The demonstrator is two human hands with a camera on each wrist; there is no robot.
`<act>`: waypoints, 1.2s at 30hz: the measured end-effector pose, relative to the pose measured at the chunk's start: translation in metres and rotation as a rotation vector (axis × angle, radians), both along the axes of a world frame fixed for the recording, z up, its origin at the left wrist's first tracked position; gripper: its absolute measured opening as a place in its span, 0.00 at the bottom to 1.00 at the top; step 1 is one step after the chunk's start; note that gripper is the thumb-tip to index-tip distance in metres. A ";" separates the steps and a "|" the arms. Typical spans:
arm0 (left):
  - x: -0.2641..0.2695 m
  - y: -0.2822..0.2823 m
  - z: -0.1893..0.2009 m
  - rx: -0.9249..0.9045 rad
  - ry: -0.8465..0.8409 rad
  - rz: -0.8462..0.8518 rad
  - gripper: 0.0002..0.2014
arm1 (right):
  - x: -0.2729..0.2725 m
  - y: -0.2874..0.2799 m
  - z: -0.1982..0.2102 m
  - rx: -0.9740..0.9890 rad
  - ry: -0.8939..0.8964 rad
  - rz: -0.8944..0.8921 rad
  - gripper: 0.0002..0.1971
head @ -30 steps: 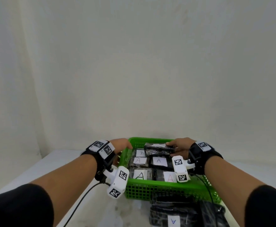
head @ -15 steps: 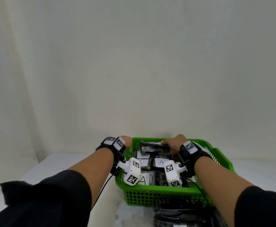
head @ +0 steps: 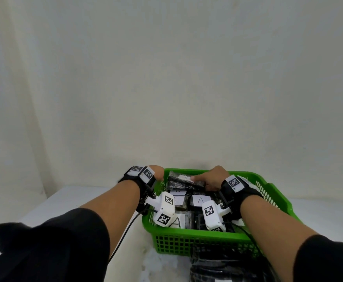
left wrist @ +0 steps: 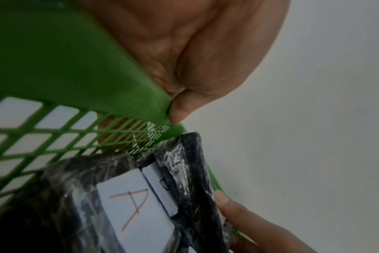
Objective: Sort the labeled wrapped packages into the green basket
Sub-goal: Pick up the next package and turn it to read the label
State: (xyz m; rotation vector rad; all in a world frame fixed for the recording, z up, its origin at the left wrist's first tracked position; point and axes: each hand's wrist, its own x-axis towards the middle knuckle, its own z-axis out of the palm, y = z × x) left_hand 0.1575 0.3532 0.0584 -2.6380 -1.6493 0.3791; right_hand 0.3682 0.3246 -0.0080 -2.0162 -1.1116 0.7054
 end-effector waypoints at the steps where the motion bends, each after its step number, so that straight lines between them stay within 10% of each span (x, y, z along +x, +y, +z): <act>1: 0.000 0.001 -0.002 -0.001 0.007 -0.003 0.19 | 0.000 -0.002 0.001 0.005 -0.002 0.012 0.23; 9: 0.000 0.000 -0.001 -0.056 -0.063 -0.027 0.10 | 0.002 -0.005 0.002 0.089 0.011 -0.018 0.27; 19: 0.004 0.008 -0.006 0.003 -0.061 0.047 0.22 | -0.011 -0.012 0.005 0.068 0.077 0.054 0.14; 25: 0.005 0.003 -0.003 -0.034 -0.097 0.063 0.18 | -0.012 -0.015 0.015 0.146 0.037 0.009 0.26; 36: -0.003 -0.008 0.035 -0.030 -0.605 0.157 0.12 | -0.023 -0.065 0.102 0.273 -0.373 0.114 0.29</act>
